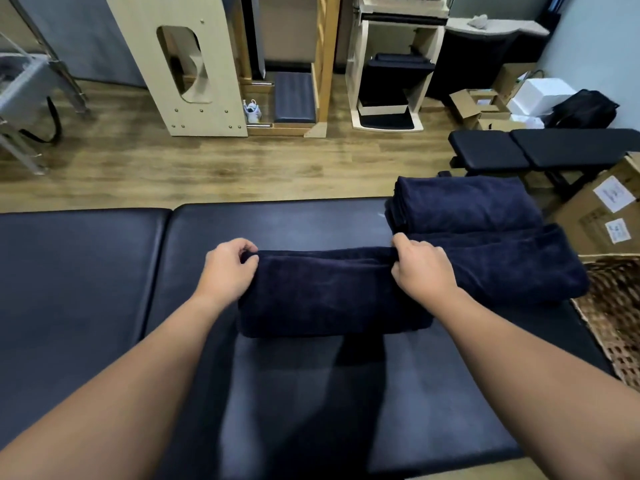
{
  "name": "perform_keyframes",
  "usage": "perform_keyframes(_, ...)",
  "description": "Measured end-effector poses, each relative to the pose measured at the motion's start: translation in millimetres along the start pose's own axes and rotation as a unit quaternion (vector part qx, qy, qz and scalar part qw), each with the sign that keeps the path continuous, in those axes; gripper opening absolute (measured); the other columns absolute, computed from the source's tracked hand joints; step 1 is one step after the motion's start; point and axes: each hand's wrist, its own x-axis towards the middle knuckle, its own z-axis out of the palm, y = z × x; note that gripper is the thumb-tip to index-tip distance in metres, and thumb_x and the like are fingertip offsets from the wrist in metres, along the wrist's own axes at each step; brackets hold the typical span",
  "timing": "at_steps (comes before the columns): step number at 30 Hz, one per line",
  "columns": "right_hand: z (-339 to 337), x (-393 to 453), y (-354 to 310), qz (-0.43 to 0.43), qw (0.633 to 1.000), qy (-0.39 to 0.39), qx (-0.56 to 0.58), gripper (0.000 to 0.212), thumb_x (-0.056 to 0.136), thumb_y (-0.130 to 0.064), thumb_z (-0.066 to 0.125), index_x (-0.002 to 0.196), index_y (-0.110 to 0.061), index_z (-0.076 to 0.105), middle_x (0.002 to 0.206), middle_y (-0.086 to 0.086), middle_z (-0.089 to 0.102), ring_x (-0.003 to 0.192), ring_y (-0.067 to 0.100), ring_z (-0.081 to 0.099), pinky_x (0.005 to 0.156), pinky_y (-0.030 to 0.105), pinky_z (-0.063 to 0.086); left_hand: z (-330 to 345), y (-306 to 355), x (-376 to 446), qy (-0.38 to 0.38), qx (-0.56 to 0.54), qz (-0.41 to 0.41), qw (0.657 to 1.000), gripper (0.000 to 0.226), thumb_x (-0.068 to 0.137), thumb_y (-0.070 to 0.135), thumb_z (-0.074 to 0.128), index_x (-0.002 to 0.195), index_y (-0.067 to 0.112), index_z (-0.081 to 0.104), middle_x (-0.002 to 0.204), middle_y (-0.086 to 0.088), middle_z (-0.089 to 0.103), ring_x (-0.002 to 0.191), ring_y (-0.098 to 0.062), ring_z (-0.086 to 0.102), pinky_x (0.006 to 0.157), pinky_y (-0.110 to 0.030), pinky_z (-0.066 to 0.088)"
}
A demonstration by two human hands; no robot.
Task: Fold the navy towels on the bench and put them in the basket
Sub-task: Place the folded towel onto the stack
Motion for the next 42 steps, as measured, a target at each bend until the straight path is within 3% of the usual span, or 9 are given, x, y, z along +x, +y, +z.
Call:
perform_keyframes(4, 23, 50, -2, 0.014, 0.998, -0.055, 0.02, 0.015, 0.088, -0.007, 0.05, 0.097, -0.015, 0.042, 0.086, 0.003, 0.06, 0.077, 0.031, 0.05, 0.066, 0.039, 0.031, 18, 3, 24, 0.035, 0.105, 0.01, 0.994, 0.024, 0.104, 0.023, 0.051, 0.118, 0.009, 0.064, 0.116, -0.01, 0.068, 0.111, -0.033, 0.06, 0.095, -0.04, 0.046)
perform_keyframes(7, 42, 62, -5, 0.019, 0.997, -0.072, -0.03, 0.016, 0.088, -0.007, 0.06, 0.097, -0.014, 0.049, 0.091, 0.006, 0.058, 0.084, 0.033, 0.056, 0.068, 0.039, 0.033, 34, 3, 7, 0.057, 0.219, 0.171, 0.959, 0.043, 0.102, 0.037, 0.042, 0.125, 0.006, 0.063, 0.137, -0.015, 0.057, 0.128, -0.034, 0.053, 0.108, -0.051, 0.041)
perform_keyframes(9, 48, 58, -11, 0.02, 0.997, -0.041, -0.06, 0.023, 0.078, -0.006, 0.071, 0.096, -0.011, 0.058, 0.099, 0.012, 0.06, 0.087, 0.036, 0.054, 0.068, 0.042, 0.036, 49, -2, -16, -0.03, 0.308, 0.246, 0.919, 0.057, 0.101, 0.051, 0.035, 0.138, 0.015, 0.059, 0.149, -0.012, 0.051, 0.141, -0.031, 0.044, 0.115, -0.059, 0.031)
perform_keyframes(13, 42, 23, -40, -0.091, 0.993, 0.08, -0.004, 0.018, 0.09, -0.028, 0.062, 0.102, -0.014, 0.061, 0.107, 0.012, 0.056, 0.09, 0.037, 0.049, 0.071, 0.046, 0.04, 69, -10, -23, -0.17, 0.367, 0.144, 0.903, 0.071, 0.095, 0.071, 0.006, 0.161, 0.042, 0.008, 0.171, -0.004, 0.001, 0.157, -0.026, -0.007, 0.121, -0.064, 0.004)
perform_keyframes(16, 43, -3, -55, -0.066, 0.995, -0.065, 0.029, 0.055, 0.095, -0.053, 0.042, 0.14, -0.022, 0.05, 0.137, 0.014, 0.049, 0.117, 0.042, 0.048, 0.094, 0.054, 0.043, 72, -9, -12, -0.18, 0.341, 0.109, 0.916, 0.071, 0.092, 0.078, 0.01, 0.154, 0.054, -0.014, 0.168, -0.003, -0.021, 0.153, -0.026, -0.024, 0.12, -0.065, 0.006)
perform_keyframes(20, 51, 15, -57, 0.017, 0.965, -0.232, 0.12, 0.077, 0.097, -0.055, 0.033, 0.161, -0.032, -0.004, 0.168, 0.017, -0.009, 0.151, 0.046, -0.012, 0.123, 0.056, 0.002, 70, -9, -8, -0.208, 0.323, 0.077, 0.92, 0.071, 0.092, 0.078, 0.017, 0.151, 0.058, -0.017, 0.166, 0.002, -0.027, 0.151, -0.022, -0.03, 0.122, -0.064, 0.007)
perform_keyframes(25, 44, 13, -58, 0.056, 0.965, -0.23, 0.116, 0.083, 0.09, -0.065, 0.042, 0.157, -0.046, -0.003, 0.168, 0.01, -0.014, 0.149, 0.048, -0.021, 0.114, 0.071, -0.008, 65, -1, -14, -0.178, 0.321, 0.012, 0.93, 0.081, 0.08, 0.091, 0.03, 0.148, 0.065, -0.006, 0.165, -0.001, -0.029, 0.151, -0.036, -0.024, 0.115, -0.069, 0.018)
perform_keyframes(29, 35, 12, -51, 0.092, 0.952, -0.257, 0.135, 0.088, 0.081, -0.076, 0.051, 0.15, -0.06, -0.001, 0.169, 0.004, -0.006, 0.15, 0.05, -0.011, 0.111, 0.077, 0.006, 58, 6, -22, -0.194, 0.251, -0.062, 0.946, 0.088, 0.073, 0.09, 0.05, 0.148, 0.068, 0.008, 0.163, 0.0, -0.033, 0.139, -0.046, 0.033, 0.1, -0.049, 0.048)
perform_keyframes(42, 17, -94, -61, 0.087, 0.956, -0.265, 0.088, 0.092, 0.082, -0.08, 0.045, 0.154, -0.053, -0.004, 0.167, 0.011, 0.009, 0.141, 0.049, 0.021, 0.109, 0.062, 0.028, 30, -16, -69, -0.273, 0.158, 0.003, 0.949, 0.089, 0.072, 0.062, 0.081, 0.149, 0.052, 0.039, 0.165, 0.006, -0.01, 0.136, -0.022, 0.049, 0.108, -0.03, 0.04)
